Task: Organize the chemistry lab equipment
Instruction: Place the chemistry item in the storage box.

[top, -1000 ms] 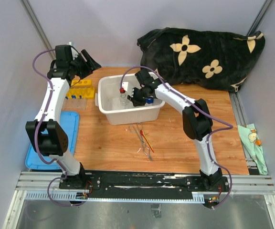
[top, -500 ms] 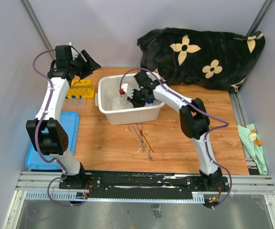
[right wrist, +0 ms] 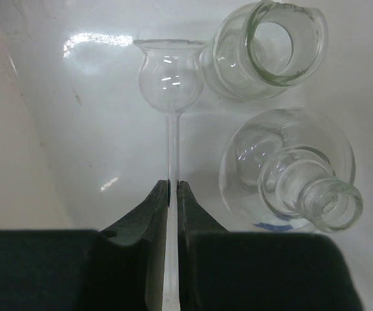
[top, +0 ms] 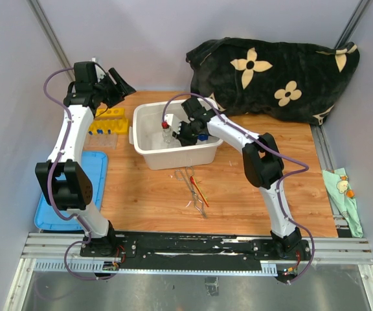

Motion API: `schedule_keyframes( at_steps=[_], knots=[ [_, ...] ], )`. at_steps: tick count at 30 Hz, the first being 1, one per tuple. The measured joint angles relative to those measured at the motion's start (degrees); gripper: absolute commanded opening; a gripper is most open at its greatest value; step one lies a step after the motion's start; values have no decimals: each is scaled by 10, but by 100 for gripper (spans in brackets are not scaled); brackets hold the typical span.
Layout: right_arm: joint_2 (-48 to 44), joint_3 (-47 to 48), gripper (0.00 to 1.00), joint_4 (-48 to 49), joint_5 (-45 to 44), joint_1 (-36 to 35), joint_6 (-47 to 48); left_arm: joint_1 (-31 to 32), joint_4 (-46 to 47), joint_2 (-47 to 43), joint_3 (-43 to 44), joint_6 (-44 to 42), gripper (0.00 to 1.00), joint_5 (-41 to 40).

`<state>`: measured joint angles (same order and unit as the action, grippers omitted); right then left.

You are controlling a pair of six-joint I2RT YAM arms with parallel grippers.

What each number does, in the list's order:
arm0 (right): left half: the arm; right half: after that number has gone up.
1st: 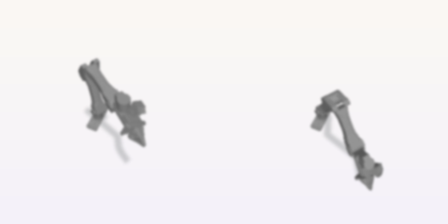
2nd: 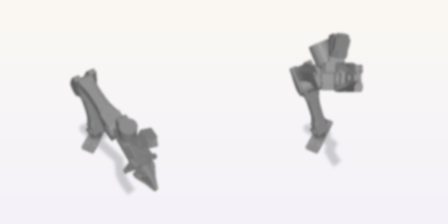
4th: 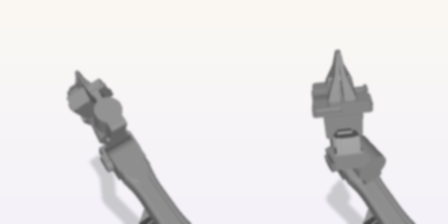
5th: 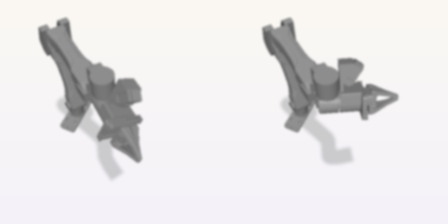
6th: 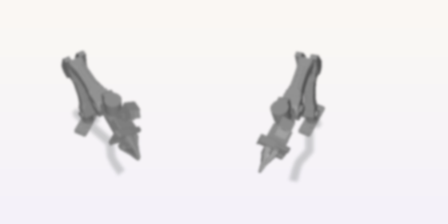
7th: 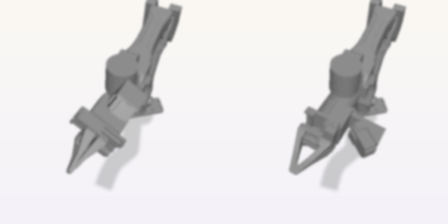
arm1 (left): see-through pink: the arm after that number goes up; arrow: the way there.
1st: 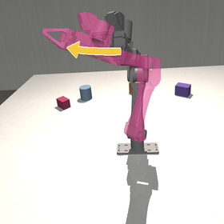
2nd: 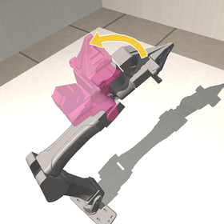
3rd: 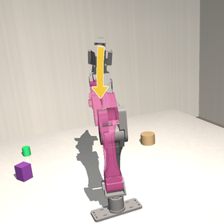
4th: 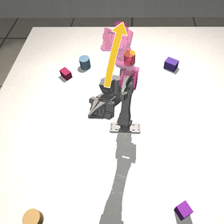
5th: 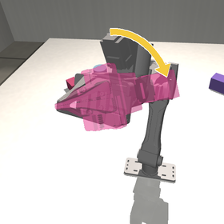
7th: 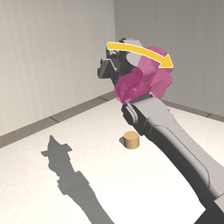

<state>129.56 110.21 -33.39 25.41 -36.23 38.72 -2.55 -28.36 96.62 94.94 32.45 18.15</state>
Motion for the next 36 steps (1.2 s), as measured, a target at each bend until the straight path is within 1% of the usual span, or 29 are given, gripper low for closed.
schedule_keyframes(
  at_steps=[36],
  knots=[
    [29,-12,4,14,-8,0,-16,-4,0,12,0,2,65,7]
  ],
)
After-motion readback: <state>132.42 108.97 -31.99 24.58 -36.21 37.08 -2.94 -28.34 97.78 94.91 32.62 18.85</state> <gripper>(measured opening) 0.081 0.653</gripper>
